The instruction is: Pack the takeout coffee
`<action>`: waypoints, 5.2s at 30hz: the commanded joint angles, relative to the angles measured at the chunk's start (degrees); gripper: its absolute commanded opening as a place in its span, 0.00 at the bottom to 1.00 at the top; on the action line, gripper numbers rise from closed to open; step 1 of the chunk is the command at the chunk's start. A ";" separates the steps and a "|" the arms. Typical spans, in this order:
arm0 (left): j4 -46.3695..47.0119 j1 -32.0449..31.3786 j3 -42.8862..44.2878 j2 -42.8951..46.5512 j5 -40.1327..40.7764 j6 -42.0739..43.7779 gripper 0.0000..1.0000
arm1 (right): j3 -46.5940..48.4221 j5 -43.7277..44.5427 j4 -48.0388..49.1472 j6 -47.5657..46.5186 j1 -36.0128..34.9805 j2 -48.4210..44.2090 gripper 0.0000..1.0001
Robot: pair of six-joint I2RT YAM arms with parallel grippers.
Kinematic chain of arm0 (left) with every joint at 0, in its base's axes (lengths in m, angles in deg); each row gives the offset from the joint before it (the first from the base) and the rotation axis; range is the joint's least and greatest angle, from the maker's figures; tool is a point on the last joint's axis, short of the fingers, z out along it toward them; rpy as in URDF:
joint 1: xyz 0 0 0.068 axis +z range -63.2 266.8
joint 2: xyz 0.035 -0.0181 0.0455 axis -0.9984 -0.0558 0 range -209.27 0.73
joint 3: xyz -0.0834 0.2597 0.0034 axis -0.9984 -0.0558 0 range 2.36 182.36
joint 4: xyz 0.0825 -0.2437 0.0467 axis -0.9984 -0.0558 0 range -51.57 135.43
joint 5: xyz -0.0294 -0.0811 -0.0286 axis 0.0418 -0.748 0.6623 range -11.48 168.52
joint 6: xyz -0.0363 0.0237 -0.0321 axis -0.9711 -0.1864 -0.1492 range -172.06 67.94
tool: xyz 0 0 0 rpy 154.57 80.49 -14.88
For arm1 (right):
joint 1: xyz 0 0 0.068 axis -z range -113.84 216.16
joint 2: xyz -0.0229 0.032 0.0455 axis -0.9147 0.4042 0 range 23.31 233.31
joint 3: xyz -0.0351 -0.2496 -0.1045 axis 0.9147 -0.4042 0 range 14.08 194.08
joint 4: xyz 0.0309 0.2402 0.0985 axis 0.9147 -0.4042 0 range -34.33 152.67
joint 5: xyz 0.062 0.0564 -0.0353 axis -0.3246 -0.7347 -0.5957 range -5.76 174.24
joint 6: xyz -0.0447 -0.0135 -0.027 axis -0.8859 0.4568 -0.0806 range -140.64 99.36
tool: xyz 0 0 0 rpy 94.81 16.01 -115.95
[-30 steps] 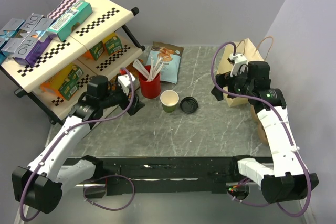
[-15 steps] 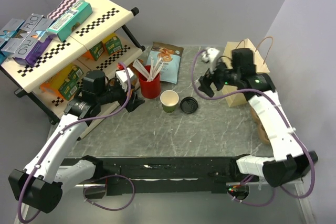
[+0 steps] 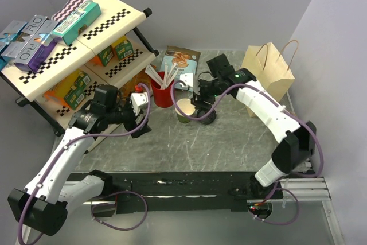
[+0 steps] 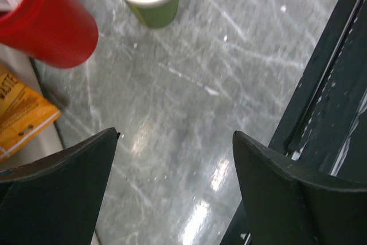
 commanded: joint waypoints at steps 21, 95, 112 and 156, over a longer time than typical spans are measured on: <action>-4.14 0.85 -6.00 6.52 4.75 1.55 0.98 | 8.97 1.89 -6.56 -11.94 -7.66 17.53 0.61; -6.25 2.17 -12.94 10.22 7.04 9.73 0.98 | -9.23 -0.74 -10.34 -5.26 -11.72 -9.71 0.36; 0.78 2.17 -10.66 3.62 5.63 0.23 0.98 | -22.93 14.54 9.86 -33.29 4.47 0.74 0.37; 4.91 6.21 -9.25 1.25 2.31 0.15 0.95 | -14.25 4.64 -1.96 -19.70 5.08 -5.83 0.00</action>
